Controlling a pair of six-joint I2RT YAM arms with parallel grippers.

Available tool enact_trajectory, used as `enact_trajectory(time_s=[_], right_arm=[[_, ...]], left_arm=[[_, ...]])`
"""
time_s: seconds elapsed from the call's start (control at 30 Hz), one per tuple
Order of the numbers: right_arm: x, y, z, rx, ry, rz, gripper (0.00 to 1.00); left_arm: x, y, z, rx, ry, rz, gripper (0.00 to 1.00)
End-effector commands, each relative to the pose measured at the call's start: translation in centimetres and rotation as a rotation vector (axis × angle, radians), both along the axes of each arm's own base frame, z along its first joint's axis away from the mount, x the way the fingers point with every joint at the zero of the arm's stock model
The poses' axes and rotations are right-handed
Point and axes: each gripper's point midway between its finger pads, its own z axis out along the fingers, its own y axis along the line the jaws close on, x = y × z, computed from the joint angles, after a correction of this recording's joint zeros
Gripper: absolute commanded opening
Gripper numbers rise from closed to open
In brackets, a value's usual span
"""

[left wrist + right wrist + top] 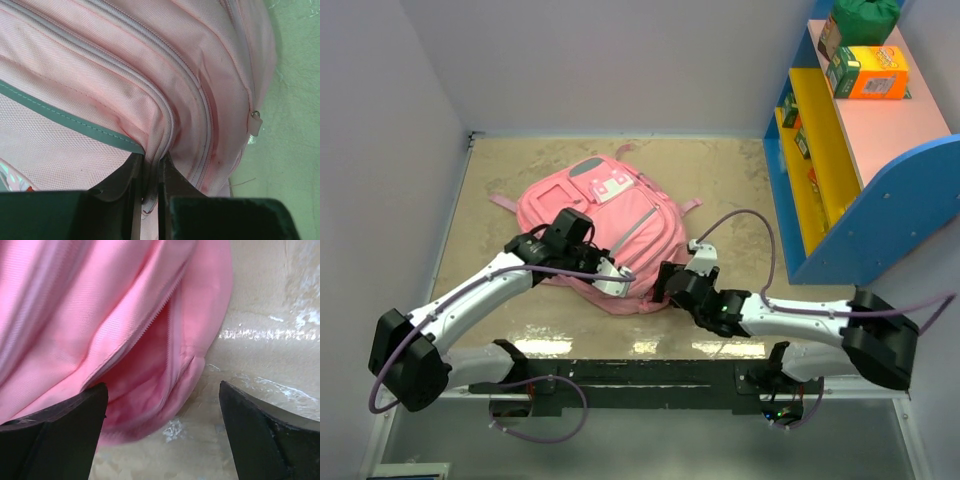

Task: Pack the student bag
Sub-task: Zip the student bag at the center of the board.

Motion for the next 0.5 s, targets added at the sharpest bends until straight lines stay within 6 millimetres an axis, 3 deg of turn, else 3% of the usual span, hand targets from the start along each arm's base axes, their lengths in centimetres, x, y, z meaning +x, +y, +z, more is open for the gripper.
enact_trajectory(time_s=[0.0, 0.07, 0.17, 0.33, 0.47], right_arm=[[0.2, 0.3, 6.1, 0.118, -0.096, 0.012, 0.99], [-0.3, 0.7, 6.9, 0.157, -0.095, 0.054, 0.99], [-1.7, 1.7, 6.5, 0.139, -0.076, 0.133, 0.98], [-4.7, 3.9, 5.8, 0.131, -0.063, 0.287, 0.84], [-5.4, 4.5, 4.9, 0.110, -0.095, 0.376, 0.80]], left_arm=[[1.8, 2.0, 3.4, -0.020, -0.067, 0.158, 0.00], [1.7, 2.1, 3.3, -0.024, -0.058, 0.183, 0.00], [1.3, 2.6, 2.7, -0.025, -0.034, 0.233, 0.02], [0.4, 2.9, 3.1, -0.067, 0.013, 0.306, 0.05], [-0.4, 2.9, 4.0, -0.097, 0.030, 0.317, 0.17]])
